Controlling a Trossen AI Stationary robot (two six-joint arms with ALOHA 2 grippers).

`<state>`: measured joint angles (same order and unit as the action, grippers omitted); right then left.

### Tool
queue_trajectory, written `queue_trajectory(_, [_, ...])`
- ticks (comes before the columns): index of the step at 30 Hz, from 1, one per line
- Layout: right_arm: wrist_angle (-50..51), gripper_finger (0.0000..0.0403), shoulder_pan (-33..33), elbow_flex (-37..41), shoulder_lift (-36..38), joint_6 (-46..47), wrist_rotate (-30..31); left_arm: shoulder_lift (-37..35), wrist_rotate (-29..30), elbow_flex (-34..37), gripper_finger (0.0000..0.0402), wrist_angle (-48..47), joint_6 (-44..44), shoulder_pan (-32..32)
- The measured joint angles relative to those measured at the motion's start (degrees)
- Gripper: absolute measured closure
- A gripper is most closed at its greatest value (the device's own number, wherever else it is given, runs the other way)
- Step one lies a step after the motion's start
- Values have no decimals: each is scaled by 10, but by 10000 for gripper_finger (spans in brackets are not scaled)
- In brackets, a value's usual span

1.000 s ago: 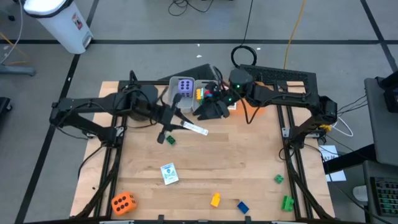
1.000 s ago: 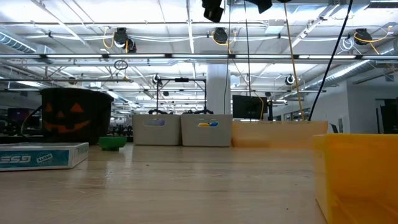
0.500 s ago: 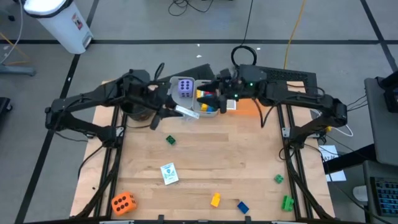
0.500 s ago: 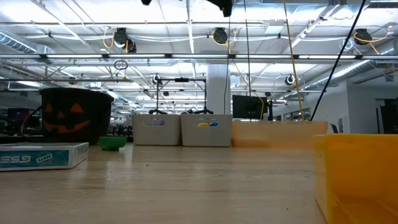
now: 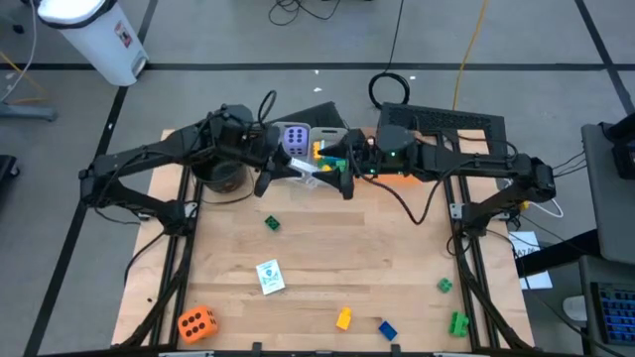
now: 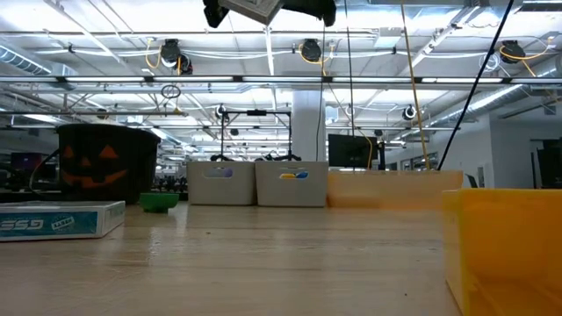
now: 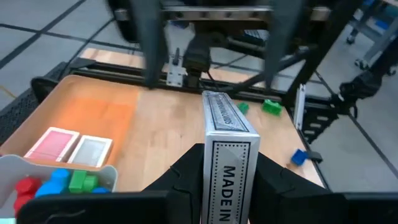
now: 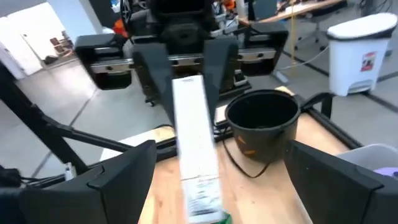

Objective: Pick & Place Toys
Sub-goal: Put the black playing card into the orange bin

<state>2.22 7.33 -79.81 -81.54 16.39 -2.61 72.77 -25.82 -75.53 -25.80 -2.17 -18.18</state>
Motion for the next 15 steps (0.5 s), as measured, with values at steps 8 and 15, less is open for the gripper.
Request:
queue_trajectory(8, [-2, 64, -7, 0, 0, -12, 26, 0, -29, 0, 314, 52, -31, -16])
queue_trajectory(15, [-3, 74, -7, 0, 0, -6, 26, 0, -28, 0, 314, 81, -39, -15])
